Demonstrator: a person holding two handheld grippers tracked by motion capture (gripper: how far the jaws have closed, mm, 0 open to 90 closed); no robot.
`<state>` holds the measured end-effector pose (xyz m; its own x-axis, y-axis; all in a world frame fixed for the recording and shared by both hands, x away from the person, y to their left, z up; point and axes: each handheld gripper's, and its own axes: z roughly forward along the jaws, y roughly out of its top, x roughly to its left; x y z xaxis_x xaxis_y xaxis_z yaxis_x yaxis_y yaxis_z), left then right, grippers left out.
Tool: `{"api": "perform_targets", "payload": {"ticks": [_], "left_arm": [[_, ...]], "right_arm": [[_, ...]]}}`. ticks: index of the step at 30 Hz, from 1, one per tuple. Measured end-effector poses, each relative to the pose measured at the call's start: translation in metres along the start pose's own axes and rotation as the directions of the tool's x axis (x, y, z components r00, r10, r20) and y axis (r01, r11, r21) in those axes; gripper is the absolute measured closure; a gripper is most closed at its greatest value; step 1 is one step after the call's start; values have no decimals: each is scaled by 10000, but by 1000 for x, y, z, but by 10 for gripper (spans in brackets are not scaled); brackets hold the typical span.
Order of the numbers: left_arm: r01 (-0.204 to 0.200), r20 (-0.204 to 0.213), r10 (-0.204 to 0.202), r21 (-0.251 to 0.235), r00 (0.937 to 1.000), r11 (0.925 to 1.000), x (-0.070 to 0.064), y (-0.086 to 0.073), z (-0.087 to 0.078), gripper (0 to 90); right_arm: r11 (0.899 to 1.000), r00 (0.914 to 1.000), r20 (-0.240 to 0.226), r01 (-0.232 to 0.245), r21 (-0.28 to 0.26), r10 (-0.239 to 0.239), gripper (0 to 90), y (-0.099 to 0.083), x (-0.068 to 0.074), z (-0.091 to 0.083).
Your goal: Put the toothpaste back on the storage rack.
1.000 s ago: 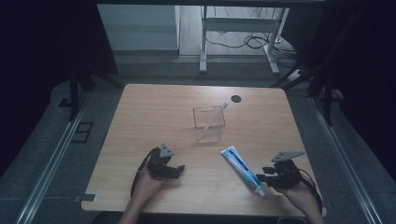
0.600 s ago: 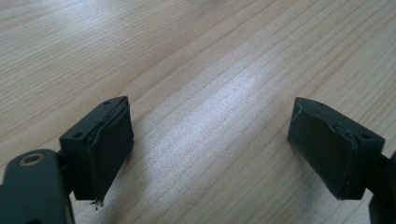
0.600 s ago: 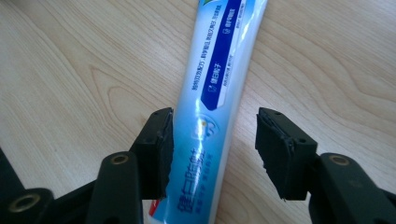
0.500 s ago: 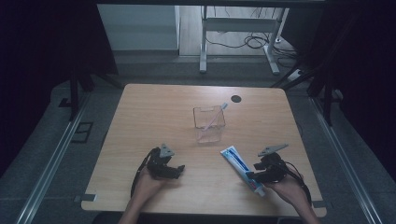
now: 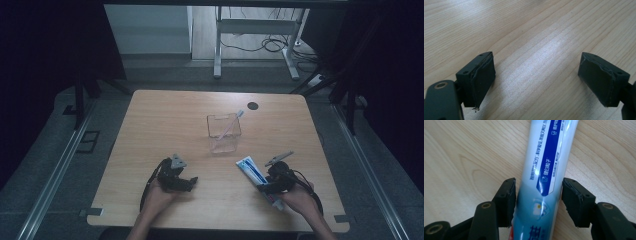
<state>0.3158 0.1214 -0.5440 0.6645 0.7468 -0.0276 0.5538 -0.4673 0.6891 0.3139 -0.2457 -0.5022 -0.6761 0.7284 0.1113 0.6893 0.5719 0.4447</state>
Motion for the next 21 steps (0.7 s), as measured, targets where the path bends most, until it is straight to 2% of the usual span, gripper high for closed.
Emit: {"api": "perform_targets", "payload": {"ticks": [9, 13, 16, 21], "left_arm": [[-5, -4, 5, 4, 10000, 10000, 0, 0, 0, 142], [-8, 0, 8, 5, 10000, 10000, 0, 0, 0, 142], [-6, -2, 6, 14, 10000, 10000, 0, 0, 0, 142], [-8, -1, 8, 13, 10000, 10000, 0, 0, 0, 142]], "right_arm": [[9977, 9998, 202, -93, 678, 79, 441, 12, 1, 10], [9956, 9990, 434, 33, 937, -74, 456, 16, 4, 13], [9935, 9983, 562, 83, 1135, -148, 521, 19, 6, 13], [9929, 9977, 600, 249, 1162, -320, 669, 20, 8, 8]]}}
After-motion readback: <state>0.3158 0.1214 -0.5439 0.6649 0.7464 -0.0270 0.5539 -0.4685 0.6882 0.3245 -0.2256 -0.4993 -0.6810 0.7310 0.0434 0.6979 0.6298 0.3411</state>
